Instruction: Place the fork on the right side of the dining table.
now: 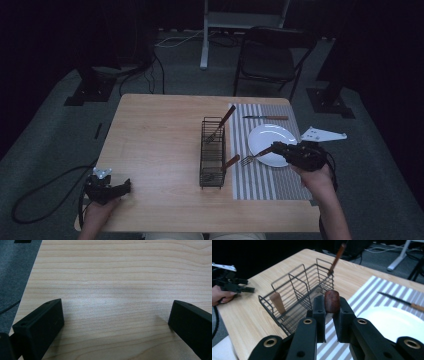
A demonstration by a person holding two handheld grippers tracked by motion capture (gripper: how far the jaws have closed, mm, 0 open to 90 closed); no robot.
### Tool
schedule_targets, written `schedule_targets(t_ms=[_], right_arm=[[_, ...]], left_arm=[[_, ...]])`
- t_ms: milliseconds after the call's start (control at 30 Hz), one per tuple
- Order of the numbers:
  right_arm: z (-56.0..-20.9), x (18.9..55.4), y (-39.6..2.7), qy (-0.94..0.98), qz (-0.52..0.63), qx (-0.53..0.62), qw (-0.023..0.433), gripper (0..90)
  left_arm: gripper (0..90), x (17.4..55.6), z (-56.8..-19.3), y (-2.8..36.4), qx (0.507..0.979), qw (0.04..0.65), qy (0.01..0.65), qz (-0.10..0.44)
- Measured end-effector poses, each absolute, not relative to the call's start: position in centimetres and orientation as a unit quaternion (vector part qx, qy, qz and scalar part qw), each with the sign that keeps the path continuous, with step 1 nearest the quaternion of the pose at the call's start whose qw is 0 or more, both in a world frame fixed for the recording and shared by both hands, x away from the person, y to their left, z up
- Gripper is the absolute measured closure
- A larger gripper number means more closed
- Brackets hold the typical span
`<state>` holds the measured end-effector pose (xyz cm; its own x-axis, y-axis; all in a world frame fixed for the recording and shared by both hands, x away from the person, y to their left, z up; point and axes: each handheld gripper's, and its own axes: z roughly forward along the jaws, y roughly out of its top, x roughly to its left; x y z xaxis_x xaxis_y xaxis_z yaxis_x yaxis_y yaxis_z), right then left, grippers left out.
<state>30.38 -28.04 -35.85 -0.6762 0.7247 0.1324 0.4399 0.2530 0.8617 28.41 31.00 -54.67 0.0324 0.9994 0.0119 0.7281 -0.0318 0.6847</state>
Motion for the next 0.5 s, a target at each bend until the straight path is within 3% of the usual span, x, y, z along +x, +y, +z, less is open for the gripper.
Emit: schedule_targets(t_ms=[500], right_arm=[[-39.9, 27.9, -29.6, 0.760, 0.471, 0.422, 0.149, 80.8]], left_arm=[[0.5, 28.4, -54.7, 31.0, 0.670, 0.261, 0.645, 0.260]])
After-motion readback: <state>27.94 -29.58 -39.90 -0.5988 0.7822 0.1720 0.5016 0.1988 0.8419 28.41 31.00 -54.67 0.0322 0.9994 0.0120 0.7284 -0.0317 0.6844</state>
